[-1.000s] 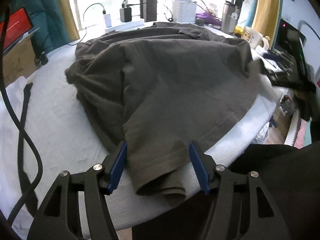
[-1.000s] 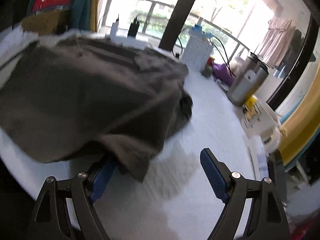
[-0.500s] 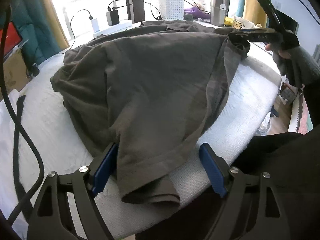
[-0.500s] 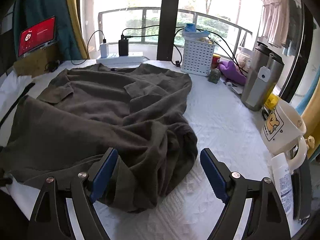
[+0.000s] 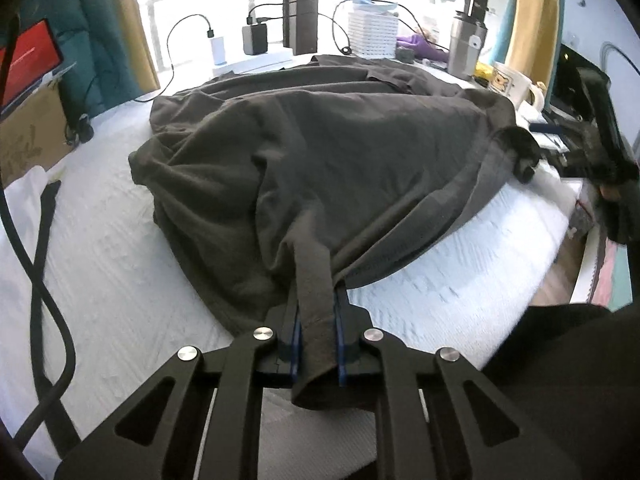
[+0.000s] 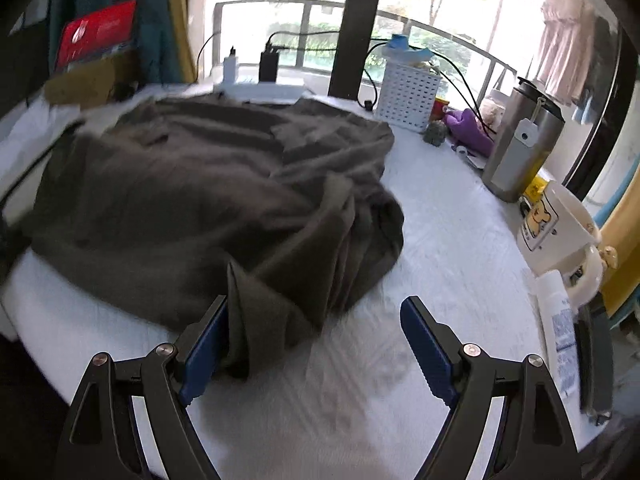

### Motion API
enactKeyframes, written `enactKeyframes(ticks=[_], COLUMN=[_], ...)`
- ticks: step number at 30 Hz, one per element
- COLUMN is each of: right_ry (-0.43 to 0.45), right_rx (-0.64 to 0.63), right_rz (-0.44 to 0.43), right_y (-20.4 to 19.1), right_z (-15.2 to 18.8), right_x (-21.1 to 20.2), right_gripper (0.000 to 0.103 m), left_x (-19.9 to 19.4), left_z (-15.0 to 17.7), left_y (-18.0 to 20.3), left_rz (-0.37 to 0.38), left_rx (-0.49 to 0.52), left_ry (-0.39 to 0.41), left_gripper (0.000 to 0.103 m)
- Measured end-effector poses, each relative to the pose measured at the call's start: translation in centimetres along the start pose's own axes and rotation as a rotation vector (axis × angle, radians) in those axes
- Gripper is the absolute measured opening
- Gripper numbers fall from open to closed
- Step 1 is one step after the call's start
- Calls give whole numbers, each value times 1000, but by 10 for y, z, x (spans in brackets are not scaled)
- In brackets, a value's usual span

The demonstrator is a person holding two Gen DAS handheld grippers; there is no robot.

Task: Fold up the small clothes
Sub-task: 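Grasp the shirt edge with the left gripper while the right gripper grasps another edge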

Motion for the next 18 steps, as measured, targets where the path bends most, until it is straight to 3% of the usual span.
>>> enactKeyframes(ticks=[4, 8, 9, 10, 11, 12, 14, 18], right_ry=[-17, 2, 5, 12, 11, 8, 18, 110], right_rx=[-24, -27, -23, -15, 7, 13, -1, 27], right_rz=[57, 40, 11, -26, -73, -68, -47, -52], right_y=[-16, -29, -31, -30, -29, -28, -25, -11], right_z=[19, 20, 19, 17, 14, 12, 6, -12], right_x=[-4, 0, 3, 4, 5, 6, 0, -33], right_gripper=[86, 84, 79, 62, 34, 24, 16, 16], left_x=[1, 0, 0, -1, -1, -2, -2, -1], left_z=[-2, 1, 1, 2, 3, 5, 7, 9], left_y=[-6, -6, -6, -7, -6, -6, -3, 6], left_rz=[39, 37, 35, 35, 33, 31, 23, 7], left_rx=[-27, -24, -23, -22, -18, -14, 3, 36], left_ry=[-10, -12, -12, -13, -14, -13, -11, -2], left_gripper=[12, 14, 14, 14, 14, 16, 22, 38])
Point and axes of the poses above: each gripper's, at about its wrist camera, not at the fingertips, and x roughly the way its jaws point, y to its right, z to its underside, the point moved 2 cm from there along x, roughly the way its jaws point, and after that the axes turned 11 degrees about -y, right-handed, at the moved point
